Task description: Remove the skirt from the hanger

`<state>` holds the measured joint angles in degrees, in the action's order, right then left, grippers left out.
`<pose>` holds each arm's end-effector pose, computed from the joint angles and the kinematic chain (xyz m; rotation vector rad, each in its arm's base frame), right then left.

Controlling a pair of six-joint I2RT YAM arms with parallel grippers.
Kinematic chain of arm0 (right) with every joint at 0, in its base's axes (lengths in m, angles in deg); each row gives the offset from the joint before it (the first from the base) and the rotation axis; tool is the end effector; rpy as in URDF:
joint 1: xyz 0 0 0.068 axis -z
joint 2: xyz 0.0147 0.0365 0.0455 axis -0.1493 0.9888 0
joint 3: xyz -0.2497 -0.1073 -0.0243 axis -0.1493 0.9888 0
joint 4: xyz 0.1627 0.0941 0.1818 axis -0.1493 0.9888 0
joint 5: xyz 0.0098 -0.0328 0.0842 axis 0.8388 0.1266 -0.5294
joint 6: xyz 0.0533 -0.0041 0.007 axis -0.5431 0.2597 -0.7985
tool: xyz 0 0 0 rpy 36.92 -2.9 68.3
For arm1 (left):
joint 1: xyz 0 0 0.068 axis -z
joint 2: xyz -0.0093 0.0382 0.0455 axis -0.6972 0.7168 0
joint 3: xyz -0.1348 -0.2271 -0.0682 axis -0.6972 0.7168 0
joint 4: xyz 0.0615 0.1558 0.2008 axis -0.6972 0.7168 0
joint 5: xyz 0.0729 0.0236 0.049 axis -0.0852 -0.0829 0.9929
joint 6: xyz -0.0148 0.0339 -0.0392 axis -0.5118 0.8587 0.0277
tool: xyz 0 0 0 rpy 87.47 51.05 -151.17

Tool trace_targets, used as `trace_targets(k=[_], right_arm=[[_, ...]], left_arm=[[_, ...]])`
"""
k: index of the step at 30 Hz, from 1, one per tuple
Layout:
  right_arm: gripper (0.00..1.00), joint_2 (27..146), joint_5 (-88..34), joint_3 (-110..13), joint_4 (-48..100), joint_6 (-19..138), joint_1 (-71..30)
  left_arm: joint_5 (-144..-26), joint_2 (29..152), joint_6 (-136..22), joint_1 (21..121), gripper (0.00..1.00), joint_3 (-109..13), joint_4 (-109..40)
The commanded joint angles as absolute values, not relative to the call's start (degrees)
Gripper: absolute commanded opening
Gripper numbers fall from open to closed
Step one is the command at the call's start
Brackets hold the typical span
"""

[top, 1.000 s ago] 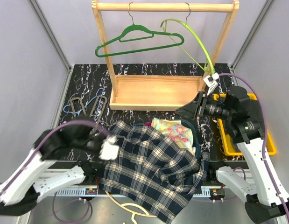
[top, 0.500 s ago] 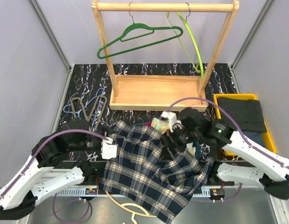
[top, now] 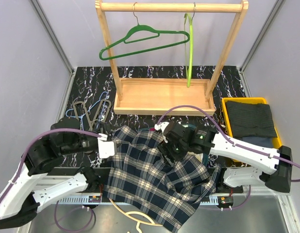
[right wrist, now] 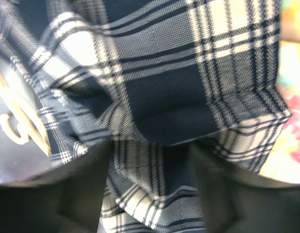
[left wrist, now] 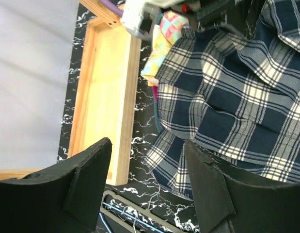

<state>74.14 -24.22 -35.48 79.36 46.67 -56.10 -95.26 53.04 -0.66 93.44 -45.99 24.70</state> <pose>0.0957 0.2088 0.2977 -1.0774 2.5280 0.5742 0.0475 -0.0727 0.4114 1.5997 1.2017 -0.3764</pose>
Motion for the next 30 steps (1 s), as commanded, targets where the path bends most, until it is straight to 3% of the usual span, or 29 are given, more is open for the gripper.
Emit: trace_targets(k=[1, 5, 11, 15, 16, 17, 18, 19, 20, 30], right_arm=[[0.50, 77.7, -16.4, -36.0, 79.8, 45.2, -59.2], [0.00, 80.0, -8.7, -37.4, 81.4, 43.3, -65.1], [0.00, 76.8, 1.6, -44.1, 81.7, 40.1, -69.8], [0.00, 66.9, 19.9, -49.0, 81.6, 38.2, -69.7], [0.17, 65.2, 21.4, -48.8, 82.9, 37.0, -69.2], [0.44, 63.9, 20.0, -48.0, 82.7, 36.9, -66.2], [0.85, 61.7, 15.8, -46.2, 82.9, 35.5, -63.9], [0.95, 61.0, 13.7, -45.0, 83.4, 34.5, -62.1], [1.00, 60.4, 11.6, -43.9, 83.3, 33.6, -60.9], [1.00, 62.5, -10.9, -33.7, 75.1, 29.4, -58.5]], left_arm=[[-94.3, 54.6, -2.3, 92.8, 0.67, -50.3, 21.3], [-94.8, 55.1, -2.7, 92.4, 0.67, -51.8, 20.9], [-95.5, 55.1, -3.3, 91.4, 0.68, -52.7, 21.0], [-96.1, 55.1, -3.8, 90.8, 0.68, -53.2, 21.0], [-96.4, 55.1, -4.1, 90.4, 0.68, -53.5, 21.0], [-96.7, 55.1, -4.1, 90.3, 0.68, -53.7, 21.0], [-96.9, 55.1, -4.2, 90.2, 0.68, -53.7, 20.9], [-96.9, 55.2, -4.2, 89.9, 0.68, -53.8, 20.8], [-97.1, 55.2, -4.2, 89.8, 0.68, -53.7, 20.8], [-97.9, 56.0, -4.4, 89.3, 0.68, -54.1, 20.2]])
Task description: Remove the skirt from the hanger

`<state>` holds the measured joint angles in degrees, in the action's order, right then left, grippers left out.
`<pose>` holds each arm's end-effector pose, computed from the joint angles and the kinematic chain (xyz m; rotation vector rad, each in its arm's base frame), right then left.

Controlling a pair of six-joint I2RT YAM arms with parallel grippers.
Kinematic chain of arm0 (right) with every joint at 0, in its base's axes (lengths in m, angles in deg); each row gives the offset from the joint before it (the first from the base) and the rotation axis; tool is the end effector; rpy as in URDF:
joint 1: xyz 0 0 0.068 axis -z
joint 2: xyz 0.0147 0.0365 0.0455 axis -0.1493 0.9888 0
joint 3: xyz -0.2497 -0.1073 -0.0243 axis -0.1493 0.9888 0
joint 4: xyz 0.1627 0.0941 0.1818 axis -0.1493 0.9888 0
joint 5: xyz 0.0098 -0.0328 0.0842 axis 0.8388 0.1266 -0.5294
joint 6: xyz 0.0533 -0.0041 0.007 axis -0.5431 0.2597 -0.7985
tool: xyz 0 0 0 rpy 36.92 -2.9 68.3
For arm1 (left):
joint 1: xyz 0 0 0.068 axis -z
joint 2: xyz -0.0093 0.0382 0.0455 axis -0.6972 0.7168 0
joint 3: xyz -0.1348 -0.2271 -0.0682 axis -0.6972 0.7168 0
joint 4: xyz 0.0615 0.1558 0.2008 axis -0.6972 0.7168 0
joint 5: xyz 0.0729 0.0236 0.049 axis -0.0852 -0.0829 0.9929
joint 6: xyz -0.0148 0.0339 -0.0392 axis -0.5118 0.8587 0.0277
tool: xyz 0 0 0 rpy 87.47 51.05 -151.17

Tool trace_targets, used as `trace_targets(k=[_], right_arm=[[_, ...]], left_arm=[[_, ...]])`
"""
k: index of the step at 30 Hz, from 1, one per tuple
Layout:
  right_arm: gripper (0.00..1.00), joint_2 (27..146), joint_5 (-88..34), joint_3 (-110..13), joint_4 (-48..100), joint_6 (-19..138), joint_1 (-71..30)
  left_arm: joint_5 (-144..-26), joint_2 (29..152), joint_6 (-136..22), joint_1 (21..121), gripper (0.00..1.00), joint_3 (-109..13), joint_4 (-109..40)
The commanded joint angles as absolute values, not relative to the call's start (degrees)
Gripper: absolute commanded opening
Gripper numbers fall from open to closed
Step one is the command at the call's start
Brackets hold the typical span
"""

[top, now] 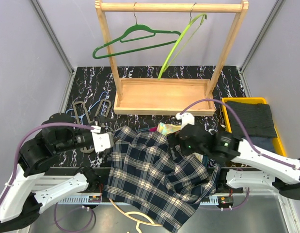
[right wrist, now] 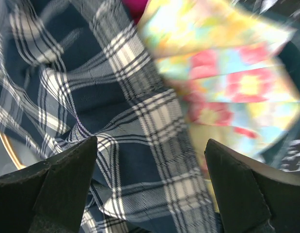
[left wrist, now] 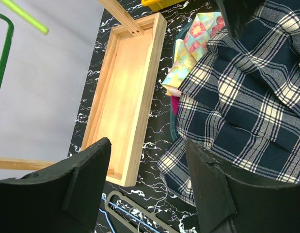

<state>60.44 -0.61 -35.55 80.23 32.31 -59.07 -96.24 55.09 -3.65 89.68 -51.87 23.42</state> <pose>0.0784 0.1598 0.3427 -0.5364 2.3240 0.4723 0.0497 -0.0677 0.4390 1.4794 1.2125 -0.3716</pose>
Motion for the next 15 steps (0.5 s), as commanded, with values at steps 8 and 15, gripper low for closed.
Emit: trace_targets(k=[8, 15], right_arm=[[1.00, 65.0, -15.3, -31.6, 69.6, 29.4, -58.3], [0.44, 68.9, -17.2, -31.0, 65.2, 29.8, -57.9]], left_arm=[[-98.7, 55.6, -5.0, 88.4, 0.68, -53.8, 20.0], [-98.6, 55.4, -5.0, 88.1, 0.68, -54.5, 20.1]])
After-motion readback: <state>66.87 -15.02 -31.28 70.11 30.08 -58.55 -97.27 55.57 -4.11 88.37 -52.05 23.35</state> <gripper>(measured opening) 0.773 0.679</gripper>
